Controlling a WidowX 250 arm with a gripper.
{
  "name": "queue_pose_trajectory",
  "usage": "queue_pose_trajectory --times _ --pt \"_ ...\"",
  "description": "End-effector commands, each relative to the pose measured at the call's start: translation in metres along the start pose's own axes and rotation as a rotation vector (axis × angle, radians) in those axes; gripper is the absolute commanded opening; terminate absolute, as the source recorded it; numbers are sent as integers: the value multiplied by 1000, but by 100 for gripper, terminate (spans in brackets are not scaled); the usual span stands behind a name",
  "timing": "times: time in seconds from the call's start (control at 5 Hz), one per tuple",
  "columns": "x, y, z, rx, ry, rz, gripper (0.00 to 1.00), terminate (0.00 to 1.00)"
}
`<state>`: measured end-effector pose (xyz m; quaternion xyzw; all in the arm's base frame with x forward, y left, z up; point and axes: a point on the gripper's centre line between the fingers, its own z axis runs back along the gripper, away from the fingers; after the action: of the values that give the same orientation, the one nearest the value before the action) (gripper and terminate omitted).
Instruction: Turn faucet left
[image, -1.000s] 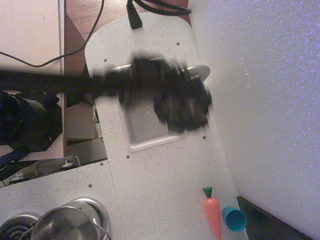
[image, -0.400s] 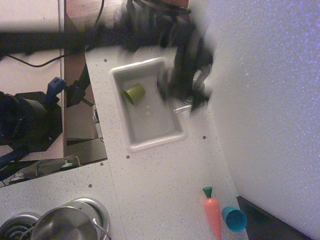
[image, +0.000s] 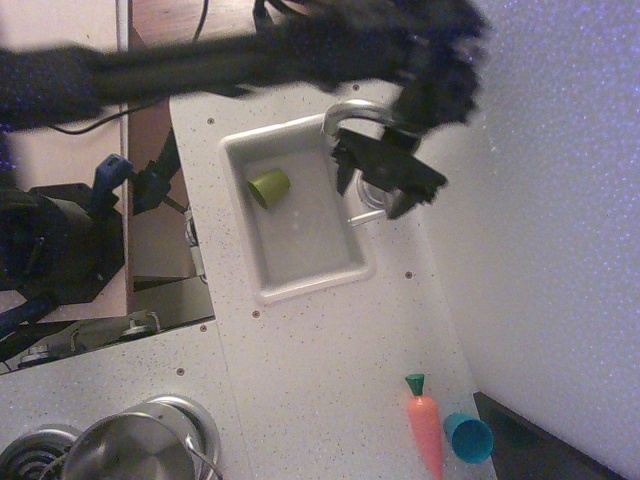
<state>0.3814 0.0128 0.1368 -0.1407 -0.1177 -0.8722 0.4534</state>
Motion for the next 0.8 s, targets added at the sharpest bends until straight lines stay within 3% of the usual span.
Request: queue_pose_trajectory --times 0.0,0.2,0.4,0.6 --pt "-3 7 9 -60 12 -31 100 0" --pt "-1 -4 25 -165 102 -53 100 0" --pt "2 -41 58 -107 391 -94 100 0" --pt "8 -55 59 -170 335 -22 100 0"
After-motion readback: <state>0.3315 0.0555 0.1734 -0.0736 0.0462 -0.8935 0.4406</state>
